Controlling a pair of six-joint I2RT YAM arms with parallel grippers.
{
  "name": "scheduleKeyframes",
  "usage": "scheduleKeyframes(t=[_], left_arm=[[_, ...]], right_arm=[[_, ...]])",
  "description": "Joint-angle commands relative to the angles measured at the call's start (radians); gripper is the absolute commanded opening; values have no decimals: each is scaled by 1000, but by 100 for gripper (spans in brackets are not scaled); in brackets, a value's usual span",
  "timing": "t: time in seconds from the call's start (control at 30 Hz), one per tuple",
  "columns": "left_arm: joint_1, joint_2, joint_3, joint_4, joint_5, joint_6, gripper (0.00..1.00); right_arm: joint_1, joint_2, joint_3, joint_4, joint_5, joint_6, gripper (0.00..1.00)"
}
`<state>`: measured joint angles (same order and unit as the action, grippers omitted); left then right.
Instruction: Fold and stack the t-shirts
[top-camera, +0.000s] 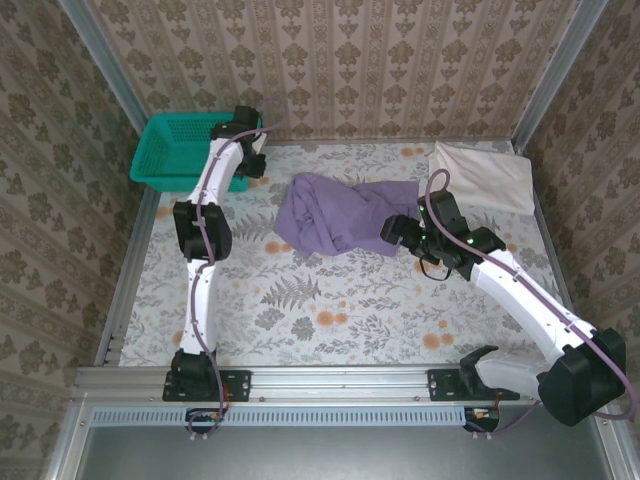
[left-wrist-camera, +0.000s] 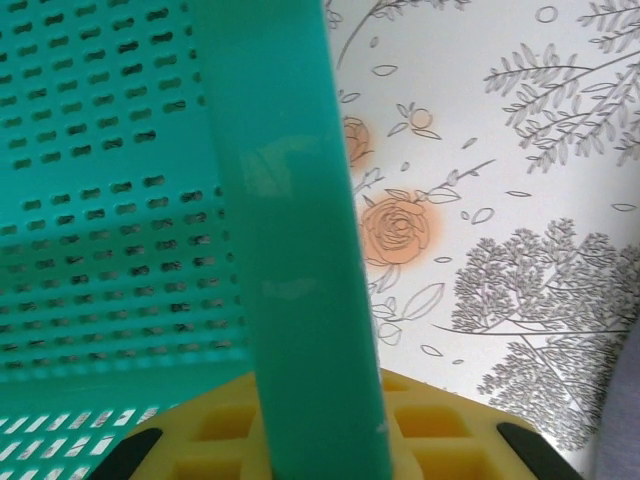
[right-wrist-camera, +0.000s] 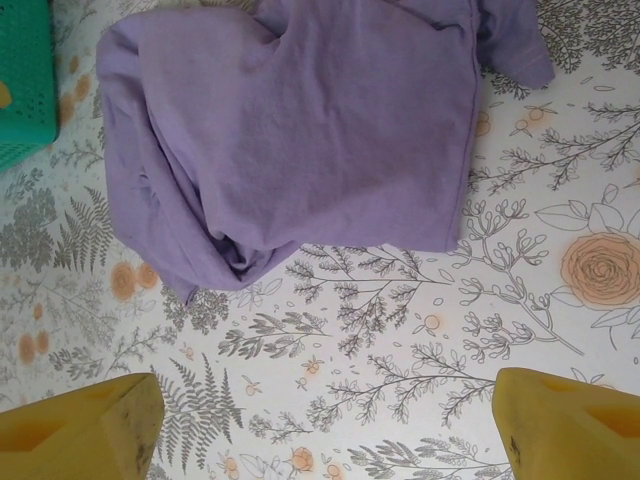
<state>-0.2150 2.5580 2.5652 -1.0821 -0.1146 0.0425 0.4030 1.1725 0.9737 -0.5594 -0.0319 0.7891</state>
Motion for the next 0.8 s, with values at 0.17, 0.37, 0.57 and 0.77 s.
scheduleKeyframes(t=[0.17, 0.37, 0.57, 0.77], left_arm=[[25, 33, 23, 99, -141, 32, 25], [21, -34, 33, 68, -73, -2, 79], [-33, -230, 20, 36, -38, -41, 89], [-133, -488, -243, 68, 59, -207, 84]], right_arm=[[6, -6, 21, -30, -17, 22, 87], [5, -8, 19, -33, -3, 14, 90], [2, 15, -1, -24, 29, -1, 92], [-12, 130, -27, 69, -4, 0, 84]])
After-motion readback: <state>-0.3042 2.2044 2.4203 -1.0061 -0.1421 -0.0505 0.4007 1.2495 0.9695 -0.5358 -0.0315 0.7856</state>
